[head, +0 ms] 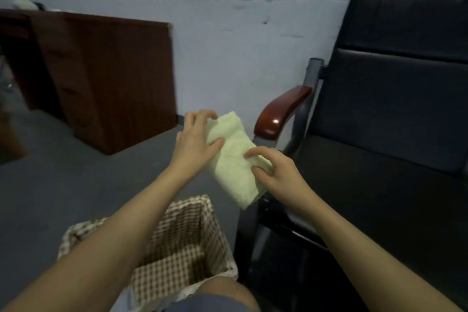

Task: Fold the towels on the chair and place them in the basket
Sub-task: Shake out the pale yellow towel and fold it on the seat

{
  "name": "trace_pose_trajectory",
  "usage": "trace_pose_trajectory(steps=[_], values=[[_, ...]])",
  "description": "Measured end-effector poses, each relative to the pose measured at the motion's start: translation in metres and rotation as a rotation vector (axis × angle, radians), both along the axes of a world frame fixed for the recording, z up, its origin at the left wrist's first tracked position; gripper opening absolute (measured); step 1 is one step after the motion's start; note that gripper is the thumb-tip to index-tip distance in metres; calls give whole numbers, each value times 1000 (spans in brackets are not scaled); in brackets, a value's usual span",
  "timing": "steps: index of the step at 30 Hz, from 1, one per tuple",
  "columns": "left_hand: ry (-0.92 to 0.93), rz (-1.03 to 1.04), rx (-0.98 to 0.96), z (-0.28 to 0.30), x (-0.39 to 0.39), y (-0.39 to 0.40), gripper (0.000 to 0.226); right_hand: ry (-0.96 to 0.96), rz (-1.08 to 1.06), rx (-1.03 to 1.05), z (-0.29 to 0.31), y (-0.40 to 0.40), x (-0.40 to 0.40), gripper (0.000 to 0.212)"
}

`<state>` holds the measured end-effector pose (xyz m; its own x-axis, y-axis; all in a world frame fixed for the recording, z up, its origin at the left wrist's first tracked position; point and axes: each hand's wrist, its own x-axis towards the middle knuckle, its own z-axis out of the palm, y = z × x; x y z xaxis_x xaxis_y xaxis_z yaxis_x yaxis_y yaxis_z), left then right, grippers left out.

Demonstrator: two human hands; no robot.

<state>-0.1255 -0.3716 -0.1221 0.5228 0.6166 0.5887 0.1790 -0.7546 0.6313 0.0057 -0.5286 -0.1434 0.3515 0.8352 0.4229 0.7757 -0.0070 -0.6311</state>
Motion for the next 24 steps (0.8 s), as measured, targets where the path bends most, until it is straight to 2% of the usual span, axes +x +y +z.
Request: trace_pose_trajectory(steps=[5, 11, 17, 21, 22, 24], values=[[140, 114, -72, -71, -54, 55, 30, -16, 119, -146, -62, 73, -33, 27], [353, 164, -186, -196, -115, 97, 33, 53, 279, -375, -173, 132, -74, 27], [638, 86, -224, -294, -150, 120, 34, 120, 380, -609, -263, 164, -105, 24], [753, -2, -276, -336, -156, 136, 33, 175, 424, -774, -303, 180, -115, 32], [796, -16, -291, -344, -156, 140, 36, 190, 449, -845, -310, 184, -116, 32], [1050, -16, -225, -356, -154, 146, 47, 147, 506, -992, -323, 193, -116, 38]])
